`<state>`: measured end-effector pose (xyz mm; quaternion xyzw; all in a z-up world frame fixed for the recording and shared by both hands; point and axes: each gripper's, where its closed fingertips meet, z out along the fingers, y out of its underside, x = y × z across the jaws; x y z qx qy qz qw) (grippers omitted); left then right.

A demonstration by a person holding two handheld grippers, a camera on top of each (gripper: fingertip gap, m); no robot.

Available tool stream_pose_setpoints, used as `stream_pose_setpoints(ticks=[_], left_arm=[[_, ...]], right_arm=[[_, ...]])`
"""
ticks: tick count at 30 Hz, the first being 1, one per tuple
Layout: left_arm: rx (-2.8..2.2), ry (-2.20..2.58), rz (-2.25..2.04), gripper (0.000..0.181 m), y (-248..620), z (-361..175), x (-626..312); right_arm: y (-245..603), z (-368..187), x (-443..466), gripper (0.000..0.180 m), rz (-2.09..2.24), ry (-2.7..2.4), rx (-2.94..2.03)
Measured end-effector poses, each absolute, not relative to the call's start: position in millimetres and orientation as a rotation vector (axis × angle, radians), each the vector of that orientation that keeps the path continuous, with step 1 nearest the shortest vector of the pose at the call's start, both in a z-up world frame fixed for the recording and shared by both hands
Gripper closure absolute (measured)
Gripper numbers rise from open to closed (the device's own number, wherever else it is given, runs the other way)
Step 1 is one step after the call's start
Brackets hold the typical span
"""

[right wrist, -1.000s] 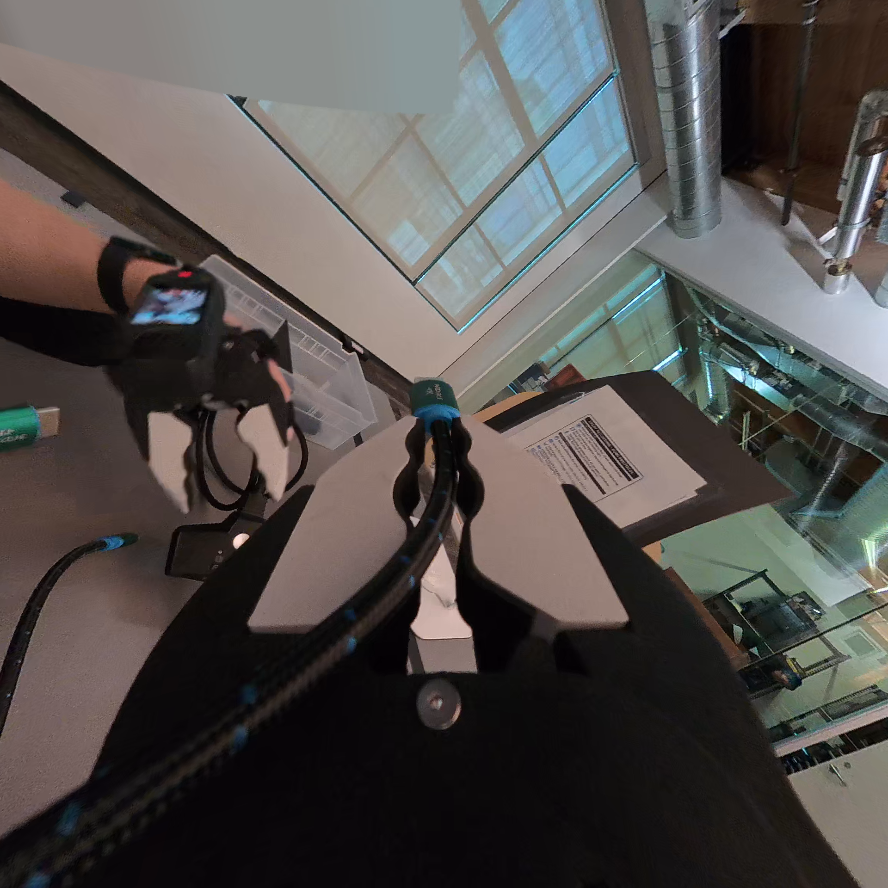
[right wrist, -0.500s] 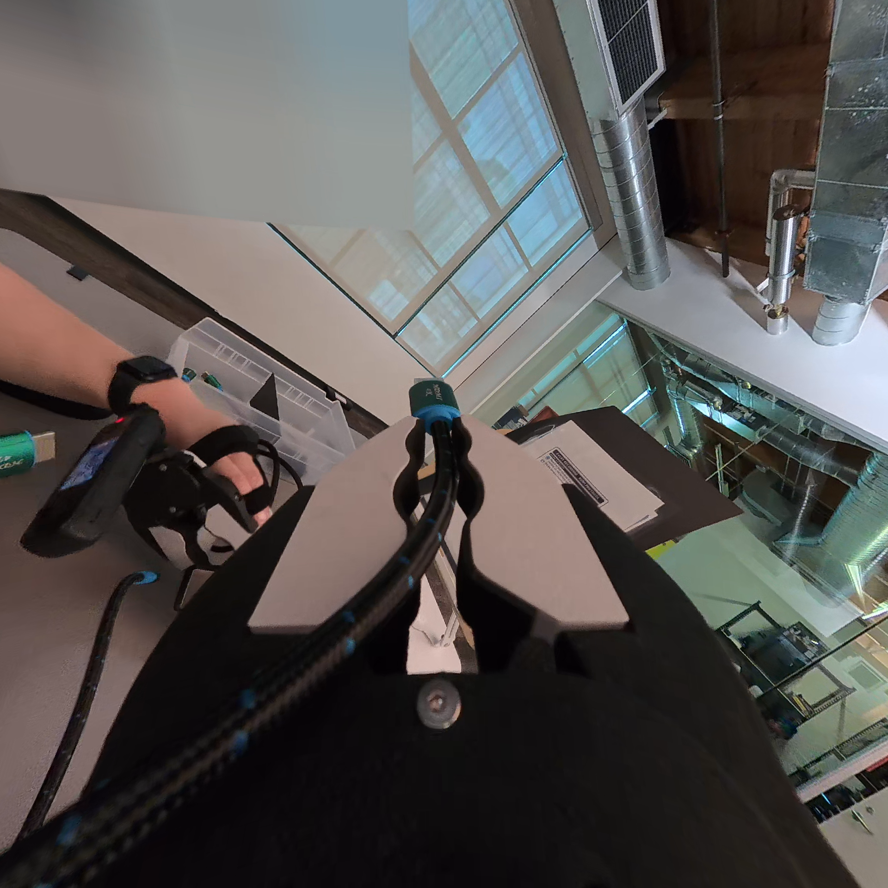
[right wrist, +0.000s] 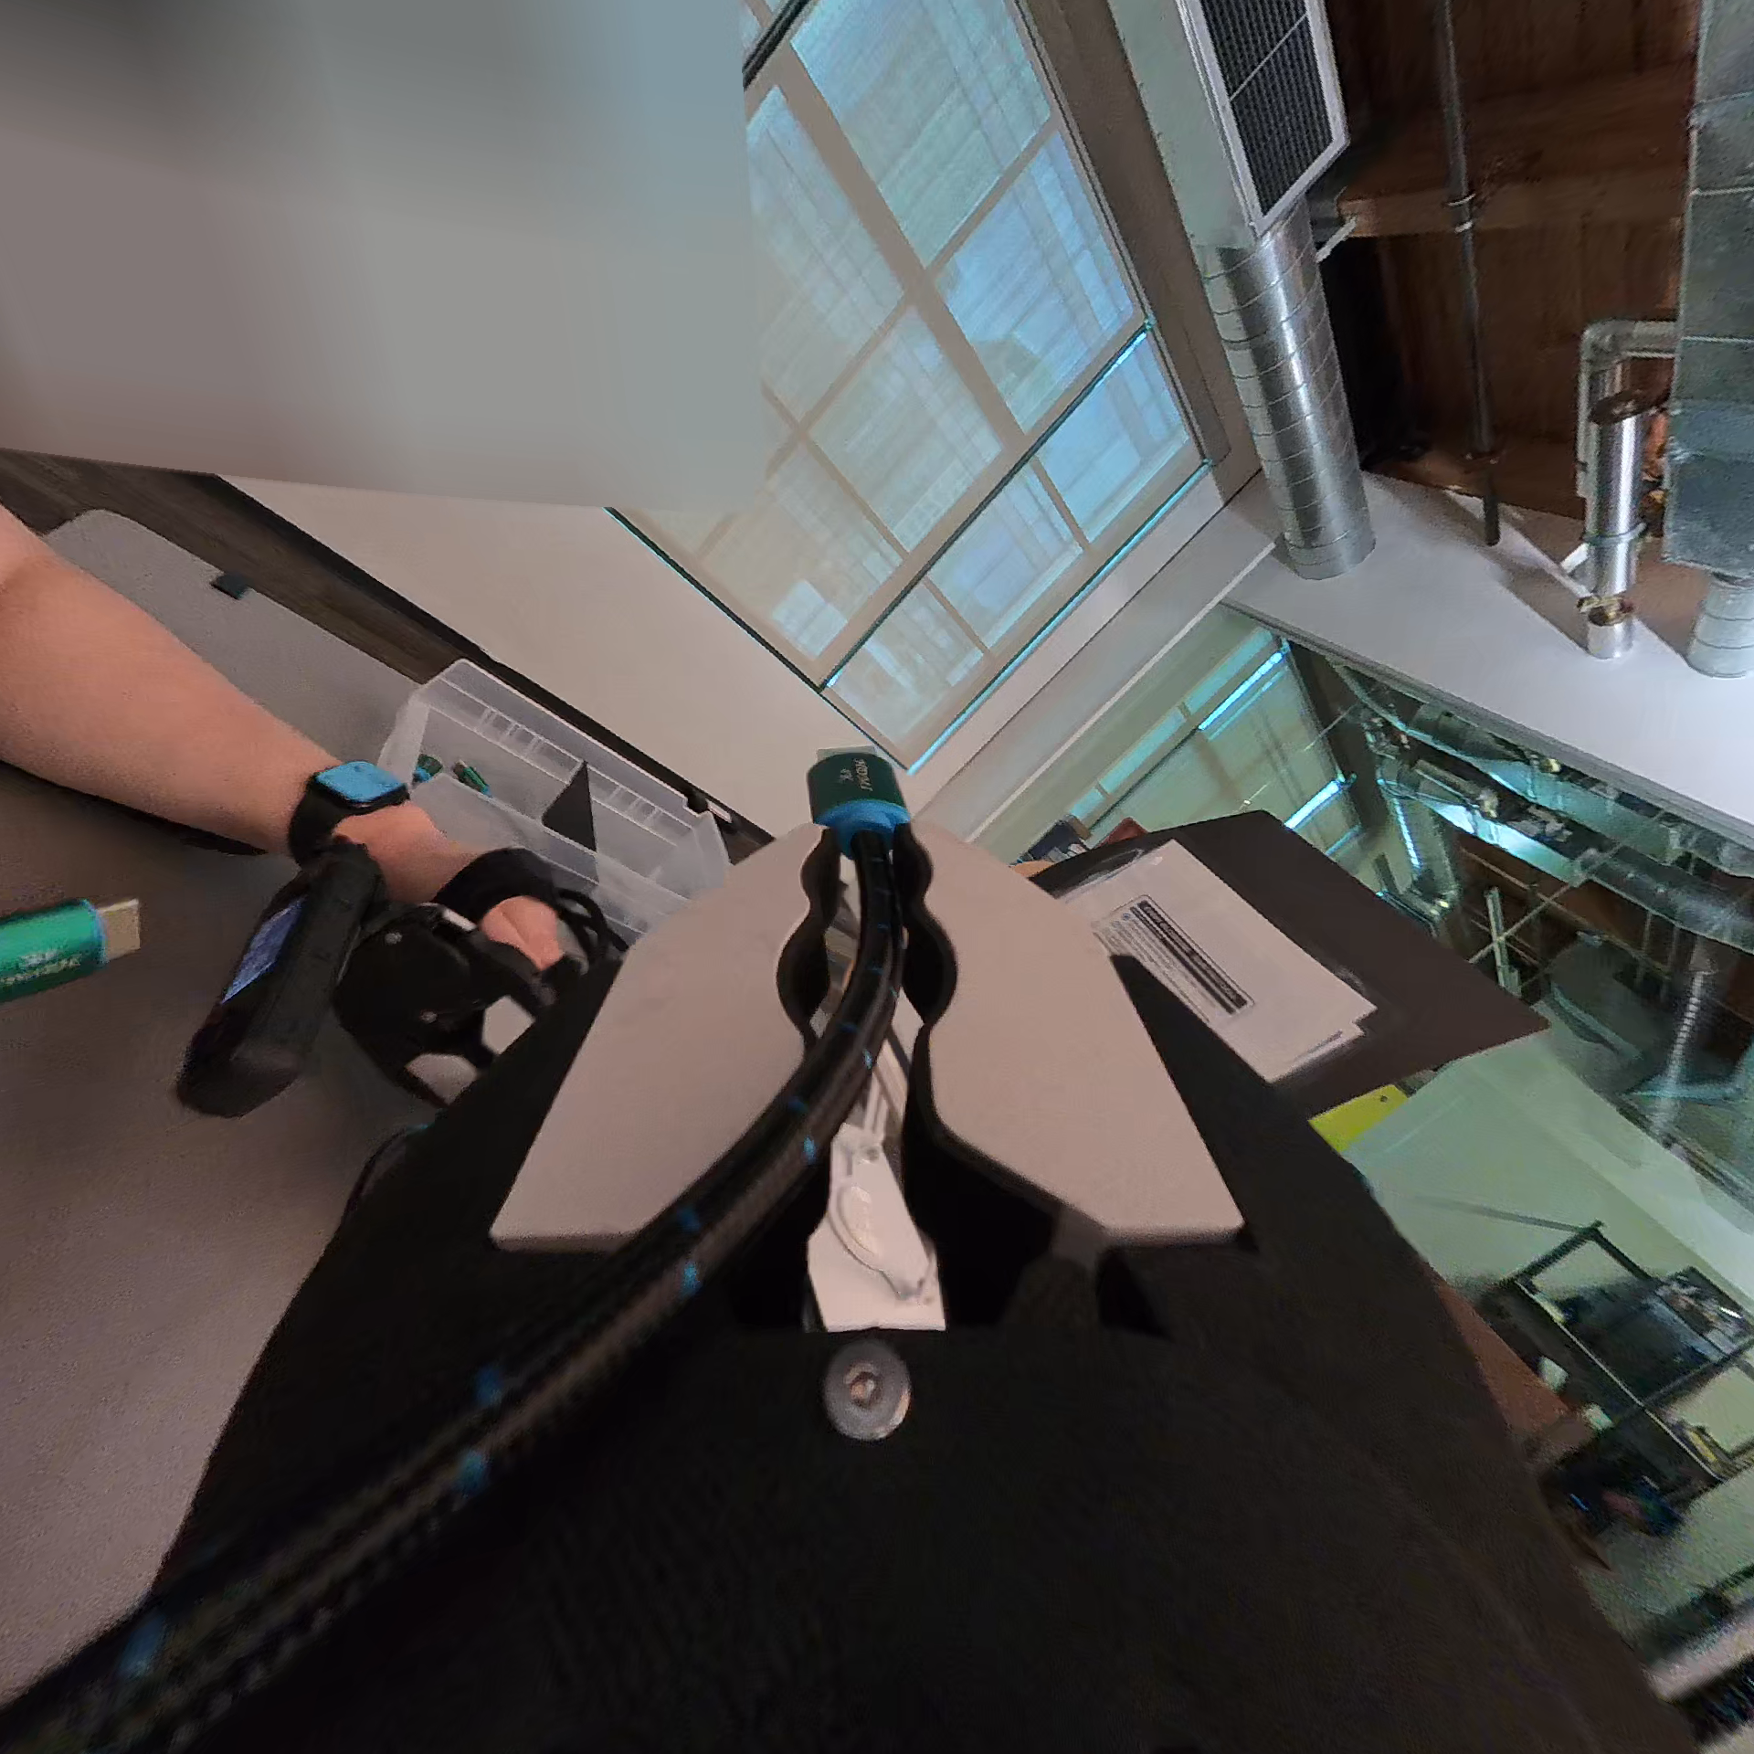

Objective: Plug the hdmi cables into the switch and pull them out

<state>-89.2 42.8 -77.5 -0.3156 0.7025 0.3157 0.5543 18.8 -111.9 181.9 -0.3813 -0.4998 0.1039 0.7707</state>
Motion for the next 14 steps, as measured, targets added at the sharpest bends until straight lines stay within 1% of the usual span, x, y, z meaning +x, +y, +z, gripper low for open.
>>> stream_pose_setpoints(ticks=[8, 14], left_arm=[[-0.691, 1.385, 0.665, 0.159, 27, 21, -110], [-0.552, 1.218, 0.61, 0.159, -1, 79, -126]], right_arm=[[-139, 182, 6, 0.168, 0.523, -1.169, -0.749], [-118, 201, 25, 0.168, 0.596, -0.96, -0.811]])
